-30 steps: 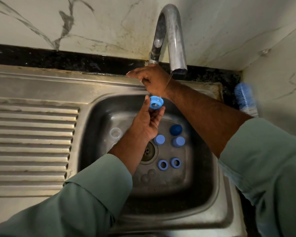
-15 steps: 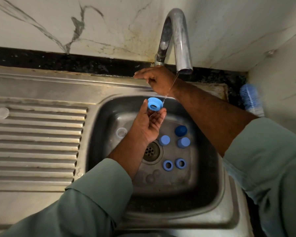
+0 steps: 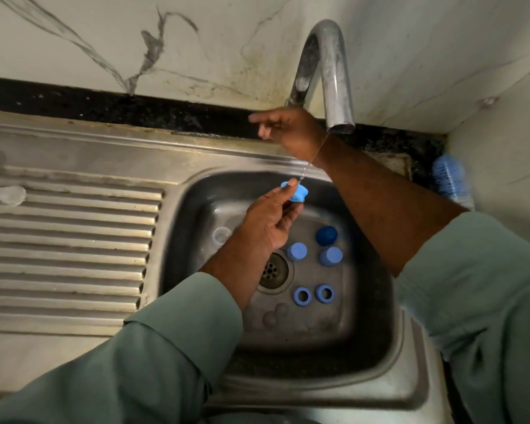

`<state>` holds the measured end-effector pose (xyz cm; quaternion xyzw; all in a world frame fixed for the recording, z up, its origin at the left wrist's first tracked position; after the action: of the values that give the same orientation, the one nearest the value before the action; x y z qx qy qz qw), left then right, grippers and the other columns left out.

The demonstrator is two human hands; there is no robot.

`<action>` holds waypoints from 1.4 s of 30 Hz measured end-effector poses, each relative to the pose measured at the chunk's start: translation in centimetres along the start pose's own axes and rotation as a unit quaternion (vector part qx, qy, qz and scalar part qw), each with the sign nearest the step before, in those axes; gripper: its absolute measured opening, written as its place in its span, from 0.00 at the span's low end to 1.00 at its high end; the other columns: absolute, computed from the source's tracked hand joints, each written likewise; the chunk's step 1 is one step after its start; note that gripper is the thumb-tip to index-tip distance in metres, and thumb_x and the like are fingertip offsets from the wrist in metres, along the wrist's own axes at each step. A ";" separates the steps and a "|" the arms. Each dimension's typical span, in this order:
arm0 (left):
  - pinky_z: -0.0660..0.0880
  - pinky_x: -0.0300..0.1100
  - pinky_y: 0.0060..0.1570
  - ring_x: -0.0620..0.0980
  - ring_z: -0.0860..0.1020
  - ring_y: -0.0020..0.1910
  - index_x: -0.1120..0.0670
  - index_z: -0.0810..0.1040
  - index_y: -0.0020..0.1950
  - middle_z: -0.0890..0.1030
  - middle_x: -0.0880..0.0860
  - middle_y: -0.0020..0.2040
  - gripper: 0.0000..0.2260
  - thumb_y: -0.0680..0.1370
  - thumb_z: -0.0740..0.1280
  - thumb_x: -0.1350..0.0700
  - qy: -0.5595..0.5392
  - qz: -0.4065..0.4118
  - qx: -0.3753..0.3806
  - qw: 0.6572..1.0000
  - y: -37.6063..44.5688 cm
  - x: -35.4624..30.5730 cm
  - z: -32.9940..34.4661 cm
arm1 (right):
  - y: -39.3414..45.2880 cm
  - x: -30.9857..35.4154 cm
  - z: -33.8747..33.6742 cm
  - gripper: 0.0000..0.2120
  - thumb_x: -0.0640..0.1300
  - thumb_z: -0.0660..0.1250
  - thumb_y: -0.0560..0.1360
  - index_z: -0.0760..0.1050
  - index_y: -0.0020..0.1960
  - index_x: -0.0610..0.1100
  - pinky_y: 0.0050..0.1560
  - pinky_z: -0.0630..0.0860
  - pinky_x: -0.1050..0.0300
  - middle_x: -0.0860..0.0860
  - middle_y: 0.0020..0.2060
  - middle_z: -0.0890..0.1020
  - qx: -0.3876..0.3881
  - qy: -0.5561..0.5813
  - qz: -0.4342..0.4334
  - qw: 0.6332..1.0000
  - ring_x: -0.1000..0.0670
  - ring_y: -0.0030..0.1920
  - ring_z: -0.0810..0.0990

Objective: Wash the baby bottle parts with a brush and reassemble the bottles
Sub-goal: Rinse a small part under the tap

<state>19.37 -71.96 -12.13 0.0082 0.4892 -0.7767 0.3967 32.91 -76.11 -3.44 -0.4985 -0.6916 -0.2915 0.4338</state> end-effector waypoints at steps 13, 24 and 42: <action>0.78 0.37 0.51 0.43 0.77 0.50 0.54 0.77 0.58 0.77 0.49 0.55 0.14 0.74 0.73 0.63 0.429 0.381 -0.025 0.819 -6.3 -6.3 0.8 | -12.1 -1.6 -3.3 0.09 0.33 0.65 0.76 0.79 0.56 0.35 0.58 0.75 0.56 0.47 0.45 0.83 -0.251 0.099 0.149 0.951 0.51 0.47 0.80; 0.70 0.48 0.65 0.59 0.75 0.63 0.53 0.76 0.68 0.74 0.59 0.66 0.18 0.77 0.69 0.58 0.781 0.340 -0.032 0.523 -11.4 -10.1 -5.3 | -14.6 2.6 5.7 0.09 0.43 0.65 0.78 0.80 0.50 0.39 0.52 0.74 0.54 0.41 0.46 0.82 0.002 -0.226 0.136 0.964 0.44 0.48 0.80; 0.69 0.49 0.65 0.61 0.72 0.65 0.57 0.74 0.70 0.72 0.61 0.67 0.23 0.75 0.72 0.59 0.777 0.226 -0.190 0.556 -9.9 -27.7 -22.8 | -1.7 11.2 24.1 0.10 0.38 0.66 0.75 0.82 0.55 0.40 0.58 0.73 0.59 0.46 0.53 0.83 0.183 -0.228 -0.031 0.956 0.49 0.55 0.80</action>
<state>23.58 -35.56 -5.42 0.6430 0.7262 -0.2427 0.0170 22.46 -51.59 -4.37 -0.4418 -0.8287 -0.0517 0.3396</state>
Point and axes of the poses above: each hand's wrist, its own y-axis towards the middle knuckle, its own z-axis out of the palm, x = y × z, the point moved 8 cm from there along y, towards the middle knuckle
